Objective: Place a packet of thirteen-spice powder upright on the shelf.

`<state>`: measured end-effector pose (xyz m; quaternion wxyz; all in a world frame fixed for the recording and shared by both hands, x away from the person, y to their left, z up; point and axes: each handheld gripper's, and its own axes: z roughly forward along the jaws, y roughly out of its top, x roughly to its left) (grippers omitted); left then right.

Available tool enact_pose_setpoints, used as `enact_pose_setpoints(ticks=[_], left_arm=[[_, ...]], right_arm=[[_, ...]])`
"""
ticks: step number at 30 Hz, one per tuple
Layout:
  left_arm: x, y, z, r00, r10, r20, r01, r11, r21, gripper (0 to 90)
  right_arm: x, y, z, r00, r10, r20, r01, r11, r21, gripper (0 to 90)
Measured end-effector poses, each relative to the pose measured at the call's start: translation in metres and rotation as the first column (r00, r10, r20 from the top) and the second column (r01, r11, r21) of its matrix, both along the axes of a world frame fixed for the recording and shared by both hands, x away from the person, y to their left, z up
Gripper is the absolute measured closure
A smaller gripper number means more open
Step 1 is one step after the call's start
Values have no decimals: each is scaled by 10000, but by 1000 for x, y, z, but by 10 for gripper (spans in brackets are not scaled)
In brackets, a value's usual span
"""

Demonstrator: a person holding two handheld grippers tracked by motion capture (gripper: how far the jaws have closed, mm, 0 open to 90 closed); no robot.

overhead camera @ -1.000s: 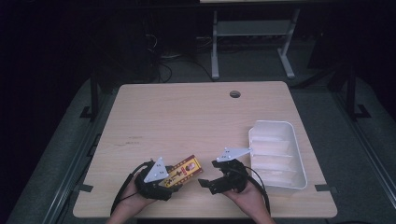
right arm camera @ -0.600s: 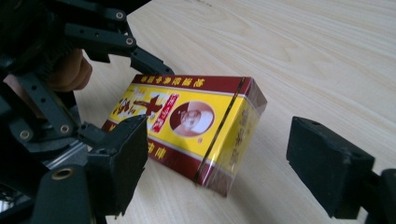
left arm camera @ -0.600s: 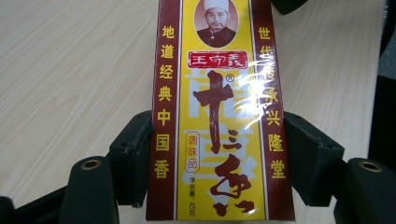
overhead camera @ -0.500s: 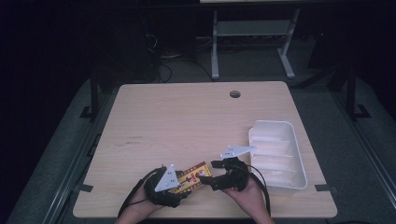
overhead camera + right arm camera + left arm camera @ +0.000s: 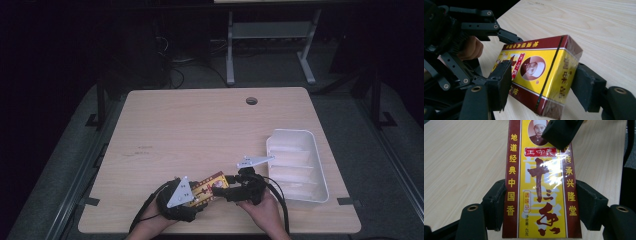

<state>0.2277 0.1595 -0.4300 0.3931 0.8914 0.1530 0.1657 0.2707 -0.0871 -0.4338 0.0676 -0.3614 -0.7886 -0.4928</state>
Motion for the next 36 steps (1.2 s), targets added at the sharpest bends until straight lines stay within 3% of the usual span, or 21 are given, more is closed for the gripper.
enact_pose_setpoints(ticks=[5,9,13,23,24,36], left_arm=[[1,0,-1,9999,83,-71,-83,10000,13,323],[3,-1,-2,9997,173,-157,-173,9998,38,322],[4,-3,-4,9996,258,-81,-256,9995,169,322],[7,-9,-7,9989,457,-62,-456,9989,56,285],[8,-9,-7,9991,418,-105,-418,9991,9,283],[12,3,-4,9978,525,-416,-546,9972,-510,275]], right_arm=[[0,-1,1,9997,-212,-138,217,9992,347,425],[-1,-3,4,9995,-208,-240,228,9959,874,533],[-1,-2,7,9997,-215,-104,225,9947,1004,571],[-1,5,22,9997,-218,146,210,9981,572,675],[-1,6,25,9992,-162,357,149,9993,345,684],[4,7,46,9947,278,988,-202,9968,-776,686]])
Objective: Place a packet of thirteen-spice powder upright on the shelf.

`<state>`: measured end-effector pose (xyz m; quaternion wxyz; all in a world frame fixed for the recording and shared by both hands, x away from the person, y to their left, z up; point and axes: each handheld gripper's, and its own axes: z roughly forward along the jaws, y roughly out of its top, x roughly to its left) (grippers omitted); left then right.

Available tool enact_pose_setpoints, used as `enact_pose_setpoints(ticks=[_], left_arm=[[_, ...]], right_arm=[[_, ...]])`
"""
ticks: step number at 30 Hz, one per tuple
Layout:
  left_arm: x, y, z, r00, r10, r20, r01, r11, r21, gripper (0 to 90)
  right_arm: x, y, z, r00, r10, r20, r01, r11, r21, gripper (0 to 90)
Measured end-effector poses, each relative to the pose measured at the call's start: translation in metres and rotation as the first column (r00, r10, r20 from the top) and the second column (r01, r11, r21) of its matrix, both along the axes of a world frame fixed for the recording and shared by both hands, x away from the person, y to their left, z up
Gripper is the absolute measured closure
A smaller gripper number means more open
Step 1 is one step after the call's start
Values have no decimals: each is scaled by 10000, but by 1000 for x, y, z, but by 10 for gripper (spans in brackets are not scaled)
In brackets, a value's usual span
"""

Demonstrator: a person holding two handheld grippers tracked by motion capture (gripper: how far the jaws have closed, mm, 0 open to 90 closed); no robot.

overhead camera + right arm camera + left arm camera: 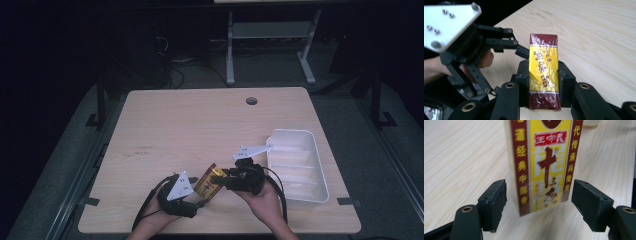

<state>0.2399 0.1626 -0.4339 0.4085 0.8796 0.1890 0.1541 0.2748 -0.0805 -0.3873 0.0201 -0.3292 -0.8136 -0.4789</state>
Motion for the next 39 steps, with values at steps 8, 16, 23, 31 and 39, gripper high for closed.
enact_pose_setpoints(ticks=[8,16,23,31,39], left_arm=[[4,11,2,9995,178,-272,-187,9993,-337,270],[9,23,2,9974,431,-574,-472,9963,-725,261],[14,32,1,9952,585,-789,-657,9936,-918,253],[17,42,1,9927,775,-925,-870,9908,-1039,251],[21,48,0,9899,946,-1060,-1070,9873,-1176,249]], right_arm=[[6,-5,8,9990,416,182,-405,9975,-587,686],[12,-10,14,9957,882,290,-847,9909,-1045,686],[17,-18,23,9927,1146,386,-1085,9850,-1342,685],[22,-24,35,9849,1601,658,-1464,9733,-1768,685],[28,-34,48,9746,2082,828,-1870,9594,-2114,685]])
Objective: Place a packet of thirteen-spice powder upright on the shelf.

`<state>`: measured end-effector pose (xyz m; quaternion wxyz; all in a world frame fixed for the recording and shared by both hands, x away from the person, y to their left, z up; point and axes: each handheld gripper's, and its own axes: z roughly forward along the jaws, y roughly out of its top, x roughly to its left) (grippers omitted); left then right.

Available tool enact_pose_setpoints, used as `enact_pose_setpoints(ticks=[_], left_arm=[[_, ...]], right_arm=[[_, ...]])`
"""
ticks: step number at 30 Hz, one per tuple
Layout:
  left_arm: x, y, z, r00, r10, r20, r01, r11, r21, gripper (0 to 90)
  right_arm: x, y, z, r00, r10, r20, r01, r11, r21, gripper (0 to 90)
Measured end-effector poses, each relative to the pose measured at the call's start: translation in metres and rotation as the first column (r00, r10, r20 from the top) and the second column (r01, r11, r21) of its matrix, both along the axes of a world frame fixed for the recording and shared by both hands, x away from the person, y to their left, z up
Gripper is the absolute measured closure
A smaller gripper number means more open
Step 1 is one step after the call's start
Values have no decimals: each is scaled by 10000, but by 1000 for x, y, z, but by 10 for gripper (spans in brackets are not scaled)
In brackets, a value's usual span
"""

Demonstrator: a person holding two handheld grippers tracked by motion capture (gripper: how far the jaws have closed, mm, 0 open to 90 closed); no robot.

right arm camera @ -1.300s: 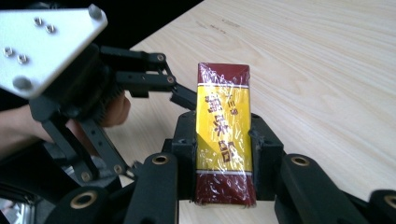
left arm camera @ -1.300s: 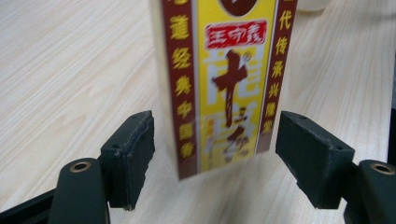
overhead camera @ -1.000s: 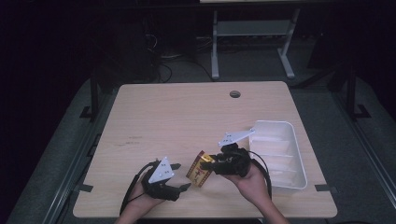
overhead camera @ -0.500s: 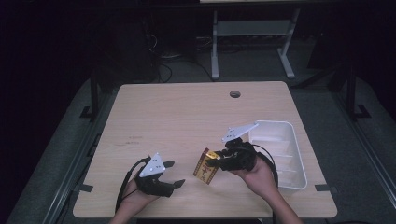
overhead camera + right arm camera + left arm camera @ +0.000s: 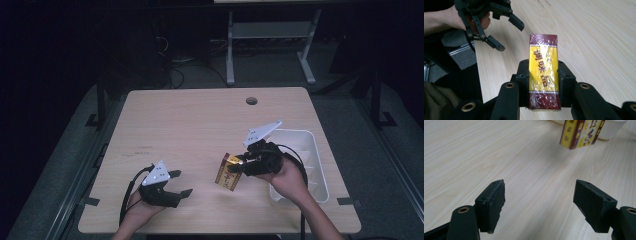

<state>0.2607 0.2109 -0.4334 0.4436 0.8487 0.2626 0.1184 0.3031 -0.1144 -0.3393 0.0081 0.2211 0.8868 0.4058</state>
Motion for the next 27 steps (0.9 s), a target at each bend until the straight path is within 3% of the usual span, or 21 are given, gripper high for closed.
enact_pose_setpoints(ticks=[12,27], left_arm=[[4,7,-1,9998,188,-104,-190,9998,-115,249],[8,16,-2,9989,405,-220,-412,9987,-293,249]], right_arm=[[7,-13,13,9956,719,595,-691,9964,-486,684],[13,-36,30,9889,1155,932,-1032,9864,-1278,684]])
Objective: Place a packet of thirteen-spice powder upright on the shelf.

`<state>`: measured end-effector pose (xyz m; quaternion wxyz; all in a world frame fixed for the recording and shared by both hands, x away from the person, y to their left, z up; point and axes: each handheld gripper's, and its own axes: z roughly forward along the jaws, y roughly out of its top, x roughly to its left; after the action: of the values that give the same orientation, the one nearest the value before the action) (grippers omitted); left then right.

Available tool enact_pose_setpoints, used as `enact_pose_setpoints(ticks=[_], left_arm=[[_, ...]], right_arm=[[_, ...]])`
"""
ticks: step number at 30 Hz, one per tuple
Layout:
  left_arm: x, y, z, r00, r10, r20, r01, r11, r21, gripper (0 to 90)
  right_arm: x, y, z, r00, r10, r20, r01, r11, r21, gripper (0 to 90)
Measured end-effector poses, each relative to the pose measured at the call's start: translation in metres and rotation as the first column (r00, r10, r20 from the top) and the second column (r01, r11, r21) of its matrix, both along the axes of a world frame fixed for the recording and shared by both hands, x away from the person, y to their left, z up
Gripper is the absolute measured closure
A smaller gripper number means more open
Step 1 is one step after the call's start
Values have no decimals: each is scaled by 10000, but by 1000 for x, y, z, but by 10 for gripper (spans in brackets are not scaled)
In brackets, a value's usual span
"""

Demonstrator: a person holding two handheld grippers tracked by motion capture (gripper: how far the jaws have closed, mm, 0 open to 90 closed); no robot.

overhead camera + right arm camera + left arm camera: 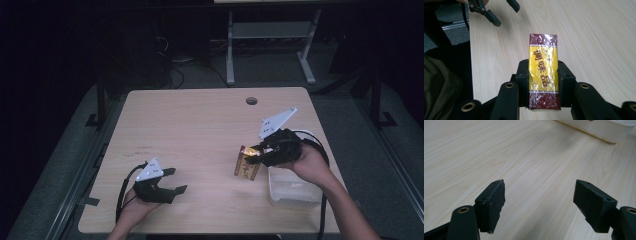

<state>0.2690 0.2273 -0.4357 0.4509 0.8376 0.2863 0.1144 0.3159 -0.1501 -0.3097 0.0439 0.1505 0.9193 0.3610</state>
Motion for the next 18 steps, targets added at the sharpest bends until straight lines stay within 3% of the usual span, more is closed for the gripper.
enact_pose_setpoints(ticks=[18], left_arm=[[3,7,0,9997,246,-91,-247,9996,-168,250]], right_arm=[[1,-34,9,9997,-98,220,110,9984,-562,684]])
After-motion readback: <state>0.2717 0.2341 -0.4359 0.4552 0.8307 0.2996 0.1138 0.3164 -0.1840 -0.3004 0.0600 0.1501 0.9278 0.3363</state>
